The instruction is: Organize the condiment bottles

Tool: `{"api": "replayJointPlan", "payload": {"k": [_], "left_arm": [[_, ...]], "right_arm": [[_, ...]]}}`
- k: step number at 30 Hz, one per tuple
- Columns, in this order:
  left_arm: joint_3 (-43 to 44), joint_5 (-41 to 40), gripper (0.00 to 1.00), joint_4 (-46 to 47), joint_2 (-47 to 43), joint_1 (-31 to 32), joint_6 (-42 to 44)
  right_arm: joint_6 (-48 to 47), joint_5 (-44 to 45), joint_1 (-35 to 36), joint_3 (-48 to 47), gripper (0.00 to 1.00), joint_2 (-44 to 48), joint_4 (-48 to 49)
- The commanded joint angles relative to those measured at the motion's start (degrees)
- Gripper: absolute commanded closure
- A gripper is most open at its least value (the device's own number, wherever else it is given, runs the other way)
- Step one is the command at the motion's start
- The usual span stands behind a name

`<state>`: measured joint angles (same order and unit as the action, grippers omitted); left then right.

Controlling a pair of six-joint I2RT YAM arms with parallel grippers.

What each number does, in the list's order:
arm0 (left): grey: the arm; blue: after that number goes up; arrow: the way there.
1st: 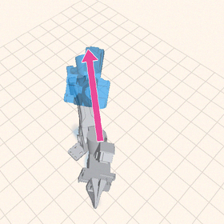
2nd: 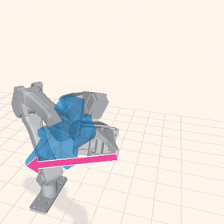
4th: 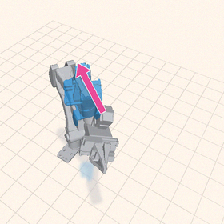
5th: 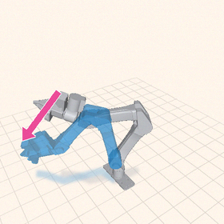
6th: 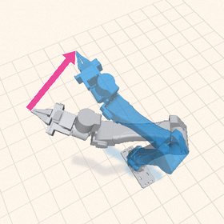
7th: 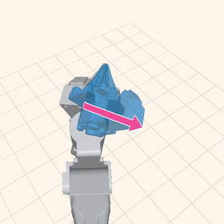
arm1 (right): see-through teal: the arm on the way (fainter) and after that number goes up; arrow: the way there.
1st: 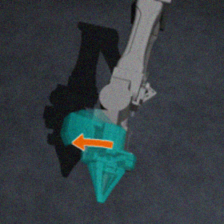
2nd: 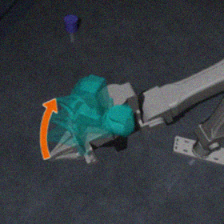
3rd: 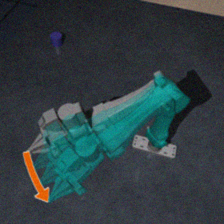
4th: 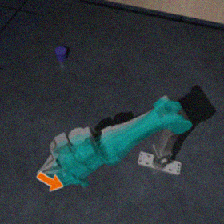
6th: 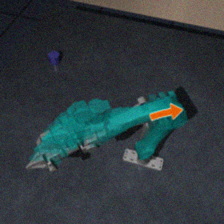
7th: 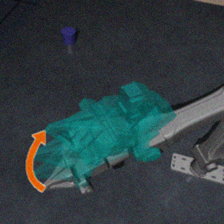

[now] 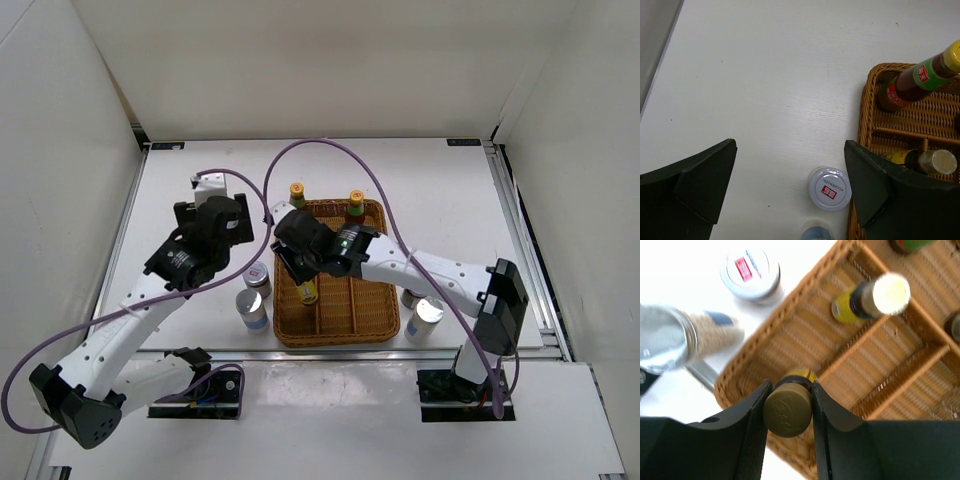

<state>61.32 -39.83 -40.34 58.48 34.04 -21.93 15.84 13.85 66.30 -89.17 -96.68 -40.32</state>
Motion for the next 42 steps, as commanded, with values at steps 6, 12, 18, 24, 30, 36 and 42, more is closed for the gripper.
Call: {"api": "replayJointPlan", "payload": {"k": [6,12,18,24,30,36,42], "left_arm": [[-1.5,-3.0,0.00,-0.5,-3.3,-2.3,2.2],[-3.4,-4.2,0.00,-0.5,-5.3,-4.9,2.7],[-3.9,-4.2,0.00,-0.5,-4.0,-5.9,1.5],[-3.9,-4.2,0.00,-0.5,-1.4,-6.5,1.5],[-3.9,-5.1,0.00,-0.5,0.2,-6.5,1.0],[-4.4,-5.6,0.00,-0.5,-1.8,-6.5,0.4],[-4.5,-4.4,0.00,-0.5,-1.8,-7.1,-0.1]], "right_arm": [[2.3,-4.5,0.4,1.2,1.00,-3.4,3.3],[2.8,-3.3,0.4,0.7,1.00,-2.7,3.3],[2.8,-2.5,1.0,1.7,0.73,-4.7,2.8],[3.9,4.5,3.5,1.7,0.34,0.3,0.6],[5.9,13.2,3.5,-3.2,0.00,8.4,-9.7],[18.9,20.2,1.5,0.8,0.00,23.5,-24.8],[41.5,22.6,-0.4,13.8,0.00,39.1,-39.6]]}}
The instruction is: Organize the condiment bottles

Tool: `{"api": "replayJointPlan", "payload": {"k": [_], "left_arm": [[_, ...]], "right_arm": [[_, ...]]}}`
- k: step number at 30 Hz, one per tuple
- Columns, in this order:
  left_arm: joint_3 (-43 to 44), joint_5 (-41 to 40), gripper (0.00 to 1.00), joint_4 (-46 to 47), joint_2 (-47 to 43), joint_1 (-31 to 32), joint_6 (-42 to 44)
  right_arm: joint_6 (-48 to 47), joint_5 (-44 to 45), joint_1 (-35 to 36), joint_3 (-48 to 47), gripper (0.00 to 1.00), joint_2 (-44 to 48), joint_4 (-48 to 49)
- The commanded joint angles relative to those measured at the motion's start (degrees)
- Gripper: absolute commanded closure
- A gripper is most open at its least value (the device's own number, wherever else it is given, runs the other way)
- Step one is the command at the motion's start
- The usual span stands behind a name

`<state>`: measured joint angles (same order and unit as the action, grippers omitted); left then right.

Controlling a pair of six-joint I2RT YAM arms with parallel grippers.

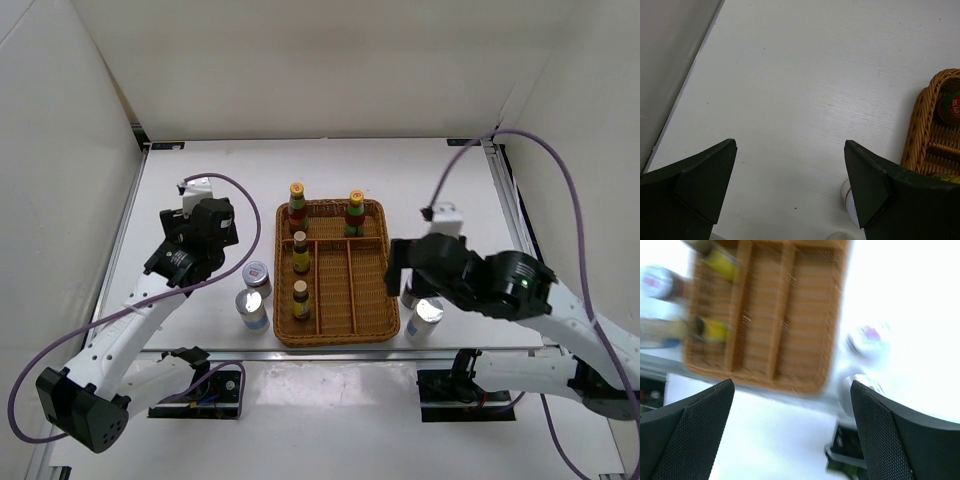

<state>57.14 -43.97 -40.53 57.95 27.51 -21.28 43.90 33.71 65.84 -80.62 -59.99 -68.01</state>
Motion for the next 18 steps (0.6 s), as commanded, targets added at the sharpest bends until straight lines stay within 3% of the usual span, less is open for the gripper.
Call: {"api": "replayJointPlan", "payload": {"k": [1,4,18], "left_arm": [[-0.3,-0.2,0.00,-0.3,-0.7,-0.5,-0.8],[-0.3,0.4,0.00,-0.3,-0.1,-0.5,-0.8],[-0.3,0.9,0.00,-0.3,-0.1,-0.5,-0.8]], "right_arm": [[18.2,2.8,0.1,6.4,0.00,4.1,-15.7],[28.1,1.4,0.1,10.9,0.00,4.7,-22.7],[42.6,2.0,0.1,22.0,0.00,8.2,-25.6]]}}
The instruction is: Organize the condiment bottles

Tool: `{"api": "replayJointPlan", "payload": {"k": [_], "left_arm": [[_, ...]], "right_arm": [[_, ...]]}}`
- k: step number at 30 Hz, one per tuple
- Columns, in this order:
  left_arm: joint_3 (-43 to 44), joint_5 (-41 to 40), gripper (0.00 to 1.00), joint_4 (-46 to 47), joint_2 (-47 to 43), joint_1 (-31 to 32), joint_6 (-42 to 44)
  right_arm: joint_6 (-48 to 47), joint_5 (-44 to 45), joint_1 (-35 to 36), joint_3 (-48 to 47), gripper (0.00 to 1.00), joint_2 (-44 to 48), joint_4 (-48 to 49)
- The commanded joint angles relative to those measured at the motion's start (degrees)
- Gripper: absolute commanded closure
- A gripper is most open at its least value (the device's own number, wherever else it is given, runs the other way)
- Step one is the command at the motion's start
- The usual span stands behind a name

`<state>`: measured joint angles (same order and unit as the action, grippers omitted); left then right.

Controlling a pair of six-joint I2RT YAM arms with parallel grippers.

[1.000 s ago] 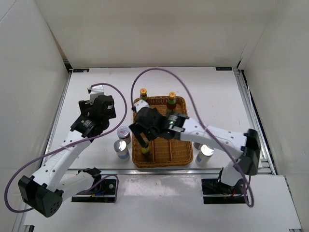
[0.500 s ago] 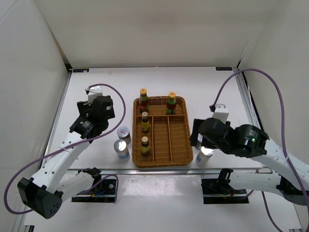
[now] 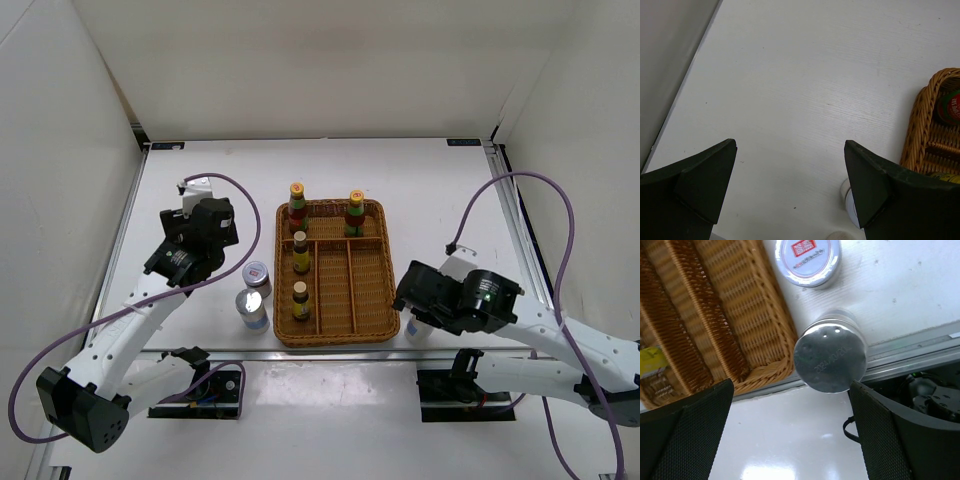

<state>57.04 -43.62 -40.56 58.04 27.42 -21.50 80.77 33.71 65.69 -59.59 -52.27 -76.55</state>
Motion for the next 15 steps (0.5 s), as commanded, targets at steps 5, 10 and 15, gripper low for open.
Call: {"api": "replayJointPlan", "payload": {"k": [5,10,15], "left_arm": [[0.4,1.1,0.00,-0.3,0.3,-0.4,-0.6],[0.4,1.6,0.00,-0.3,0.3,-0.4,-0.6],[0.4,1.6,0.00,-0.3,0.3,-0.4,-0.6]], "right_arm": [[7.2,2.0,-0.5,4.0,0.00,3.0,-17.0],[5.6,2.0,-2.1,4.6,0.03,3.6,-17.0],[3.8,-0.6,-2.1,3.9,0.06,3.1,-17.0]]}}
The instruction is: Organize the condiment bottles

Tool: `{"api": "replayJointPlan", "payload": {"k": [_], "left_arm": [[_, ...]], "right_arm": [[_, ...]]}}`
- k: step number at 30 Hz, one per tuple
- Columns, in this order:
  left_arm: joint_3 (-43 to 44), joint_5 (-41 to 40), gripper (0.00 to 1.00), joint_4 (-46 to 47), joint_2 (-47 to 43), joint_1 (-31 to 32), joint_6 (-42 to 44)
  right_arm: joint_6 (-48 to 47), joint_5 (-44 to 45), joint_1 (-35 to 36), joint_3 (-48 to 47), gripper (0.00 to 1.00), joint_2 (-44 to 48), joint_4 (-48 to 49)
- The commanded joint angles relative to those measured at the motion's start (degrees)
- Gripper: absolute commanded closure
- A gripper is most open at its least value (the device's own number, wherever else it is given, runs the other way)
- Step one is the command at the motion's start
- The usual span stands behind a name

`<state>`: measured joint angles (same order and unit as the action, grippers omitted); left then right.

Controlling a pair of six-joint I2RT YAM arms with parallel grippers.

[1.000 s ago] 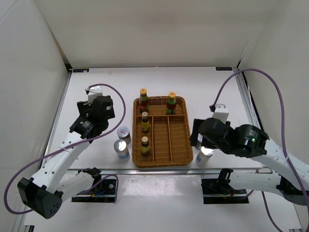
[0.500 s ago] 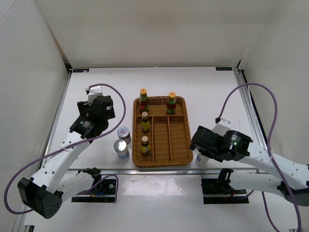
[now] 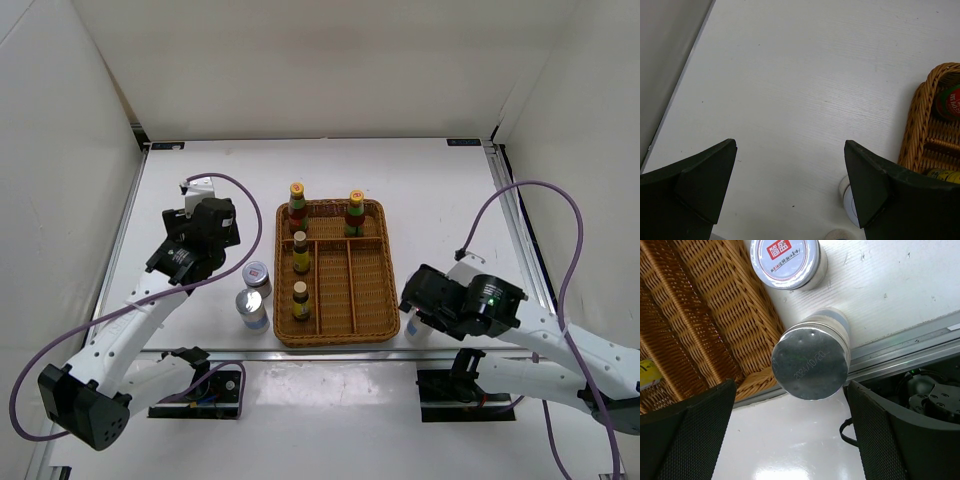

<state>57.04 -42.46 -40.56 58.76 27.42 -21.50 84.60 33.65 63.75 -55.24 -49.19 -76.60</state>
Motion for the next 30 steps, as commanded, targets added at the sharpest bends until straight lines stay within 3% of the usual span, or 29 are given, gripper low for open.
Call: {"api": "replayJointPlan", "payload": {"k": [1,19,21,23,28,30], "left_arm": [[0.4,0.4,0.00,-0.3,-0.4,-0.4,-0.6],[0.4,1.5,0.00,-0.3,-0.4,-0.4,-0.6],[0.4,1.5,0.00,-0.3,-0.4,-0.4,-0.6],[0.9,1.5,0.00,-0.3,-0.4,-0.4,-0.6],[0.9,1.5,0.00,-0.3,-0.4,-0.4,-0.6],[0.9,1.5,0.00,-0.3,-0.9,-0.4,-0.6]], "right_arm": [[0.0,-0.5,-0.1,-0.5,0.06,0.0,-17.0],[1.1,2.7,-0.6,3.0,0.06,-4.8,-17.0],[0.5,3.3,-0.6,3.0,0.11,-5.5,-16.5],[0.5,3.4,-0.6,3.0,0.23,-6.0,-16.5],[1.5,4.4,-0.6,3.6,0.32,-6.0,-16.5],[2.1,4.4,-0.6,3.6,0.41,-6.5,-16.5]]}}
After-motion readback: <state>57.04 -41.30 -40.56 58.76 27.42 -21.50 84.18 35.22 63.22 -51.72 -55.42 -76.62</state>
